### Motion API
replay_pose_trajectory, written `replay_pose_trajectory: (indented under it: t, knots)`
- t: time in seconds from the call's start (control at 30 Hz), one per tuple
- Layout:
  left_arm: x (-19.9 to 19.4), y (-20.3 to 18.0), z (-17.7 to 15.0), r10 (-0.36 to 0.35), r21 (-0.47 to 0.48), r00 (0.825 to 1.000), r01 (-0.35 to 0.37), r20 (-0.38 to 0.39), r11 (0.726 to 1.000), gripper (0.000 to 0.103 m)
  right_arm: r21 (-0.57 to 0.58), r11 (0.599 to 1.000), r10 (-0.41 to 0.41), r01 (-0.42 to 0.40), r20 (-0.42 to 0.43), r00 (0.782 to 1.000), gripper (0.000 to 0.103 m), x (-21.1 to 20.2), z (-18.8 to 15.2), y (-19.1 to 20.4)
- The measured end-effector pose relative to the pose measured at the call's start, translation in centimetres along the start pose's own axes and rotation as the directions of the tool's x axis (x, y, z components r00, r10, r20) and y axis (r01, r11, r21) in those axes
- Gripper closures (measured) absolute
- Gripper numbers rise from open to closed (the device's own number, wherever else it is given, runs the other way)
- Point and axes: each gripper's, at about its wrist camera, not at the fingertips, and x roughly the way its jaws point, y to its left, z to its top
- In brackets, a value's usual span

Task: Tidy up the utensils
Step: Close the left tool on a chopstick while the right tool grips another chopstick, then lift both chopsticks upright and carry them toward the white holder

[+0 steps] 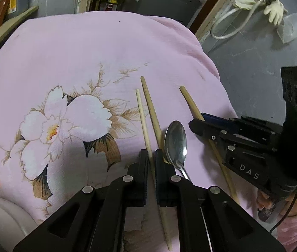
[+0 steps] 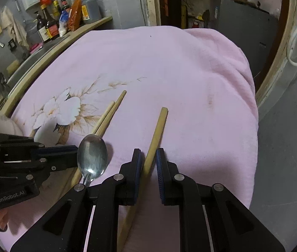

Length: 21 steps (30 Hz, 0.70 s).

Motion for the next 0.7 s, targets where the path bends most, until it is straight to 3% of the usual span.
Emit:
replay_pose_trajectory:
  t: [0.23, 0.43, 0.5, 0.6, 0.7]
  knots:
    - [-1.6, -0.7, -2.1, -0.008, 0.002, 0.998, 0.007, 0.063, 1.000, 0.101, 0.053, 0.998, 0.009, -0.012, 0.058, 0.998, 0.098, -1.0, -1.4, -0.1]
    - [-4.6, -2.1, -4.5, 0.017, 0.069, 0.982, -0.030, 0.186, 0.997, 0.101, 0.063, 0.997, 0.041, -0.051, 0.146, 0.988, 0.098, -3.5, -3.7, 0.7]
    - [-5.9, -3.0, -5.4, 0.015, 0.093, 0.967, -0.040, 0.255, 0.995, 0.101, 0.044, 0.998, 0.027, -0.037, 0.208, 0.978, 0.098, -5.1, -4.8, 1.4]
    - [-8.7, -3.8, -7.3, 0.012, 0.125, 0.924, -0.065, 0.383, 0.990, 0.101, 0.039, 0.999, 0.005, -0.019, 0.330, 0.944, 0.098, -7.8, -6.4, 2.2]
    - [-11.1, -4.3, -8.8, 0.002, 0.133, 0.862, -0.080, 0.507, 0.988, 0.101, 0.040, 0.999, -0.043, 0.027, 0.499, 0.865, 0.098, -10.8, -8.2, 3.2]
